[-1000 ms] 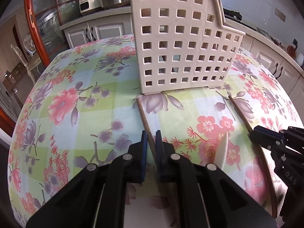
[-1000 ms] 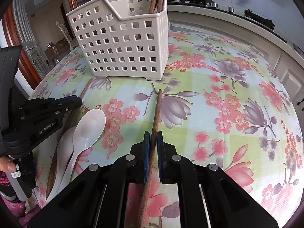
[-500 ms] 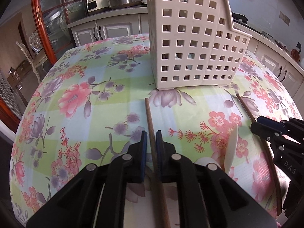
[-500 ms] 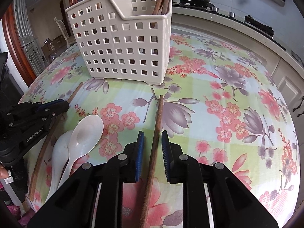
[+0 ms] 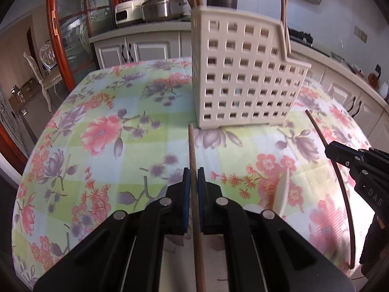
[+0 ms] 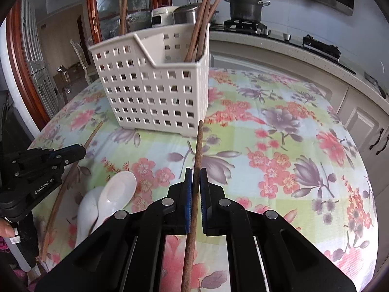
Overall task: Organize utensils
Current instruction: 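Lift both held chopsticks upright and carry them toward the white basket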
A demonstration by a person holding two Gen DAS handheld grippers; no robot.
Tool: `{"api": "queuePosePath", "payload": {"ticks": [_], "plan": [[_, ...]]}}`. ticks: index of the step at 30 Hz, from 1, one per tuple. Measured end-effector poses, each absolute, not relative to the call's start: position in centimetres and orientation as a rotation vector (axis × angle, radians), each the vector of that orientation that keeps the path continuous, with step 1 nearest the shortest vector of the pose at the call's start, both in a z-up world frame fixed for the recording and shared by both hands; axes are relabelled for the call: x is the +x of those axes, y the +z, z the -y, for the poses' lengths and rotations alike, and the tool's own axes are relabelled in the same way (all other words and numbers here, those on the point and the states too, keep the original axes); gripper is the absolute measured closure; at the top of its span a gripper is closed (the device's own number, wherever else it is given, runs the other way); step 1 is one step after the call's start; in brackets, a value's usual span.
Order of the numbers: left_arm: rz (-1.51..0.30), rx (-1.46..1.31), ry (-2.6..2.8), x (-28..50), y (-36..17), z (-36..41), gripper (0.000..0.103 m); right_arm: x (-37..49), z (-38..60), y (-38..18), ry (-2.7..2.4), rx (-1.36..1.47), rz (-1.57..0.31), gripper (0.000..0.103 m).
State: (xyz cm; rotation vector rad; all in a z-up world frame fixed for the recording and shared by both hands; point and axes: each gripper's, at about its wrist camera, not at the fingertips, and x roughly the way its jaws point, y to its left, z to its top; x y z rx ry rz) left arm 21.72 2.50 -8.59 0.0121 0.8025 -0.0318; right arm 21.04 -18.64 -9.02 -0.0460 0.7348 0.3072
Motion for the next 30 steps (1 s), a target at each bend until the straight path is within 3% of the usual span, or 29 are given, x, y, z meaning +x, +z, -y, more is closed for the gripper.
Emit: {"api": "queuePosePath", "payload": {"ticks": [13, 30], "plan": [[-0.608, -0.025, -0.038, 17.2, -1.6, -3.3, 0.097, 17.4, 19.5, -2.8, 0.336, -0.008, -0.534, 0.097], [-0.407, -0.022, 0.013, 12.5, 3.0, -3.7, 0.097, 14.4, 20.5, 1.0, 0.330, -0.007, -0.393, 0.097]]}}
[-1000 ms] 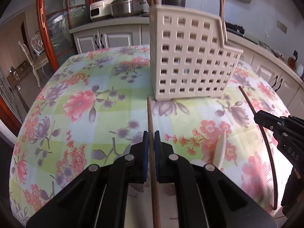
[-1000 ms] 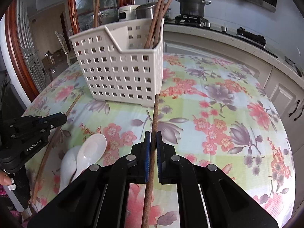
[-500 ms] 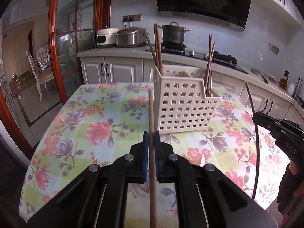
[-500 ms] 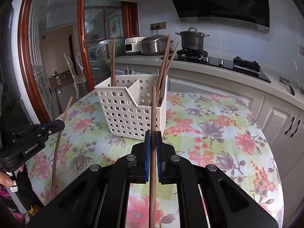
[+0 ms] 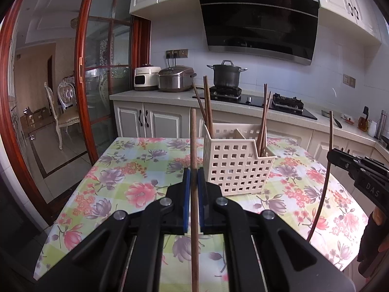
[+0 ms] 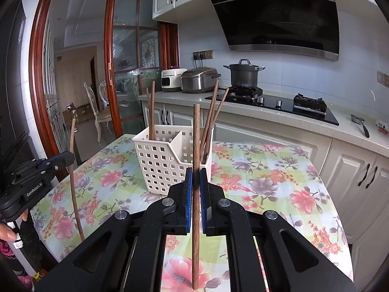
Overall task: Organize utensils
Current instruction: 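Lift both held chopsticks upright and carry them toward the white basket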
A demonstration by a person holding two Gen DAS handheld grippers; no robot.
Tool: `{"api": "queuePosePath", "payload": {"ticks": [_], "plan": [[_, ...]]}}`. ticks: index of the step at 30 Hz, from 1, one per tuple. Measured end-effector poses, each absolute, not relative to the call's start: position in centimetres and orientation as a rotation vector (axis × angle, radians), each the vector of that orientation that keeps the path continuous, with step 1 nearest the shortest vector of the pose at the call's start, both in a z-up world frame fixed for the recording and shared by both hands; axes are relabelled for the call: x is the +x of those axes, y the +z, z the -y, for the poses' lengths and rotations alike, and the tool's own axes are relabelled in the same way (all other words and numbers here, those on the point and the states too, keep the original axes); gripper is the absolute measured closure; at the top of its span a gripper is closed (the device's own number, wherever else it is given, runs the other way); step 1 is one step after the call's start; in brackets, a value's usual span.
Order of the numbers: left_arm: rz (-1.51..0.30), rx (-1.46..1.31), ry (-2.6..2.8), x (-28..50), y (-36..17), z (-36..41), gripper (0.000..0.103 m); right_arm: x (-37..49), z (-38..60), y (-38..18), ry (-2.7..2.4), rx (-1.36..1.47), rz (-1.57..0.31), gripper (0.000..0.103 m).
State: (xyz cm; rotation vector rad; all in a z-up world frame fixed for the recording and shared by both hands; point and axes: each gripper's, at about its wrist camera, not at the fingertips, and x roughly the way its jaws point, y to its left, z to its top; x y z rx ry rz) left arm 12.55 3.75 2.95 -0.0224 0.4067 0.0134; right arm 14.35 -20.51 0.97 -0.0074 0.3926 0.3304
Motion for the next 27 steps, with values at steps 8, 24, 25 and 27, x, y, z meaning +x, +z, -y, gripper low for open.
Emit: {"api": "queuePosePath", "payload": {"ticks": [8, 24, 25, 27], "plan": [[-0.373, -0.034, 0.014, 11.9, 3.4, -4.0, 0.097, 13.9, 20.5, 1.2, 0.329, -0.001, -0.375, 0.097], [-0.327, -0.013, -0.005, 12.2, 5.0, -2.9, 0.097, 13.9, 20.3, 2.8, 0.337, -0.001, -0.330, 0.097], [-0.325, -0.009, -0.006, 12.3, 5.2, -2.7, 0.097, 14.0, 20.2, 3.0, 0.337, -0.004, -0.326, 0.097], [-0.321, -0.004, -0.008, 12.5, 5.4, -2.5, 0.097, 14.0, 20.1, 3.4, 0.335, -0.010, -0.313, 0.097]]}}
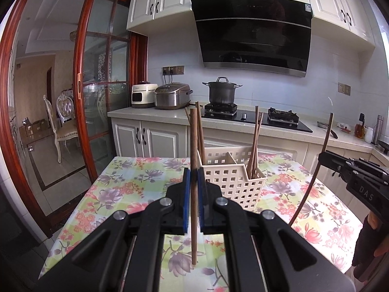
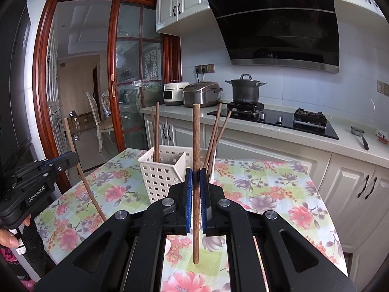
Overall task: Organize utensils
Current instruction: 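Lift both held chopsticks upright and carry them toward the white basket, then lower both chopsticks over the basket opening toward its inside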
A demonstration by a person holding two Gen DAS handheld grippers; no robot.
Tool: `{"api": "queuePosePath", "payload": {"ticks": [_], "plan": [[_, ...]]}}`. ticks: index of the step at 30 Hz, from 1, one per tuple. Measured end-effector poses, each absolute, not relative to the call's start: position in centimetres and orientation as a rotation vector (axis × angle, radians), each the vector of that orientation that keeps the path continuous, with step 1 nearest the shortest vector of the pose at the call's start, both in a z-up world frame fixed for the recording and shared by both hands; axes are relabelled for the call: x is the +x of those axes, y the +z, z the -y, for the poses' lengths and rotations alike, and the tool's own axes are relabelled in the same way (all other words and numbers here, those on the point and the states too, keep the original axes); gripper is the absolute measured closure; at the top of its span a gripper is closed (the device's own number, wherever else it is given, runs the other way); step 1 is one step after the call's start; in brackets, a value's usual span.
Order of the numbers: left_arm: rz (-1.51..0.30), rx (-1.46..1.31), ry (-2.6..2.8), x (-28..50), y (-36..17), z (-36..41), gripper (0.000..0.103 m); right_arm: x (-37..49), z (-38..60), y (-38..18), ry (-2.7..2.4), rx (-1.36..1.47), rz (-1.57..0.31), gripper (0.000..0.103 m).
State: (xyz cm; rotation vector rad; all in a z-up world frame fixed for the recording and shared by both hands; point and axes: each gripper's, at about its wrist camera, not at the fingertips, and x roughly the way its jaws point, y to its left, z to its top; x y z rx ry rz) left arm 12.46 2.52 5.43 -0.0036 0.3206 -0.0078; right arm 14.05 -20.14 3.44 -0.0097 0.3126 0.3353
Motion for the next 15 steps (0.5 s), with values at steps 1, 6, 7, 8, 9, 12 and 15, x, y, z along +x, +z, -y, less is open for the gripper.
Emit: {"api": "queuePosePath", "payload": {"ticks": [1, 6, 7, 8, 9, 12, 15], "plan": [[-0.319, -0.001, -0.009, 12.5, 5.5, -2.4, 0.097, 14.2, 20.2, 3.7, 0.334, -0.011, -0.306, 0.097], [-0.307, 0.014, -0.014, 12.8, 6.1, -1.9, 0.097, 14.7, 20.1, 5.1, 0.331, -0.024, -0.277, 0.097], [-0.301, 0.018, -0.014, 12.9, 6.3, -1.8, 0.097, 14.7, 20.1, 5.3, 0.331, -0.024, -0.272, 0.097], [-0.297, 0.021, -0.016, 12.8, 6.4, -1.7, 0.097, 14.9, 20.1, 5.5, 0.333, -0.025, -0.267, 0.097], [-0.291, 0.025, -0.018, 12.8, 6.6, -1.6, 0.097, 15.0, 20.1, 5.8, 0.334, -0.026, -0.264, 0.097], [-0.276, 0.035, -0.023, 12.8, 7.2, -1.2, 0.097, 15.4, 20.1, 6.3, 0.333, -0.028, -0.256, 0.097], [-0.264, 0.044, -0.027, 13.1, 7.9, -0.9, 0.097, 15.8, 20.0, 6.8, 0.337, -0.028, -0.250, 0.097]]}}
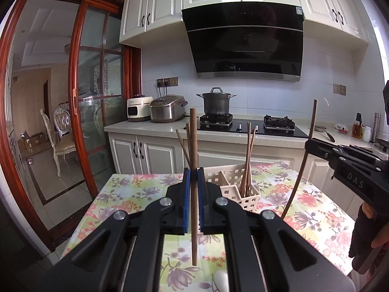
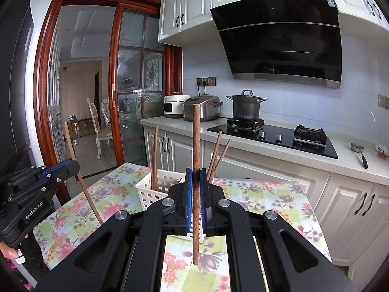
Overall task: Organize utensils
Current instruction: 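Lower both chopsticks over the basket opening toward its inside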
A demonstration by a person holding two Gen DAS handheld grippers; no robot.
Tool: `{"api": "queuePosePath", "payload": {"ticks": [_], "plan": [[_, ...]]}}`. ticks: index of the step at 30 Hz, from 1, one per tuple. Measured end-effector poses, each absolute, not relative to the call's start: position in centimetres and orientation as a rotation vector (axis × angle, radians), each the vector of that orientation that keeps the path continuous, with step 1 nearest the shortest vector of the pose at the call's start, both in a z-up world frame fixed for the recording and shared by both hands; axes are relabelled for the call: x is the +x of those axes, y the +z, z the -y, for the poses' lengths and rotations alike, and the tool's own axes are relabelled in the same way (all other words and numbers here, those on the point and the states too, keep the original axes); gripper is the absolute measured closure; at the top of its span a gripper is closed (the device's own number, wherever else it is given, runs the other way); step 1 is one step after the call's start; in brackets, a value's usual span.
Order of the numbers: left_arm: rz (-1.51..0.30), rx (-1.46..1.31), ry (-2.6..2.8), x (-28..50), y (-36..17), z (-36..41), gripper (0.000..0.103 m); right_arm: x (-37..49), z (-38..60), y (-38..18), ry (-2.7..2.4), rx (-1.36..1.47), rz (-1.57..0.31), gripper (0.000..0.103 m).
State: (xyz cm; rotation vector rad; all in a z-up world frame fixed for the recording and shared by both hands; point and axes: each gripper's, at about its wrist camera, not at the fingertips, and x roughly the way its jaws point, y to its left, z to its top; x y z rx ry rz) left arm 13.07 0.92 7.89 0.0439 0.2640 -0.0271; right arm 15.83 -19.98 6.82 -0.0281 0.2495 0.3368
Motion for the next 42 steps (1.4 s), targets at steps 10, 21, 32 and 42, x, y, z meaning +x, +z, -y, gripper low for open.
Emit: {"api": "queuePosePath", "payload": {"ticks": [10, 21, 32, 42], "plan": [[-0.227, 0.069, -0.048, 13.6, 10.2, -0.3, 0.097, 17.3, 19.4, 9.1, 0.343, -0.044, -0.226, 0.097], [-0.240, 0.042, -0.092, 16.7, 15.3, -1.0, 0.097, 19.4, 20.1, 12.3, 0.340, -0.006, -0.220, 0.097], [-0.203, 0.032, -0.056, 20.0, 19.7, -0.8, 0.097, 22.4, 19.8, 14.0, 0.326, 0.019, -0.235, 0.097], [-0.178, -0.002, -0.028, 23.7, 21.4, -0.1, 0.097, 23.8, 18.5, 14.6, 0.339, 0.015, -0.219, 0.097]]}}
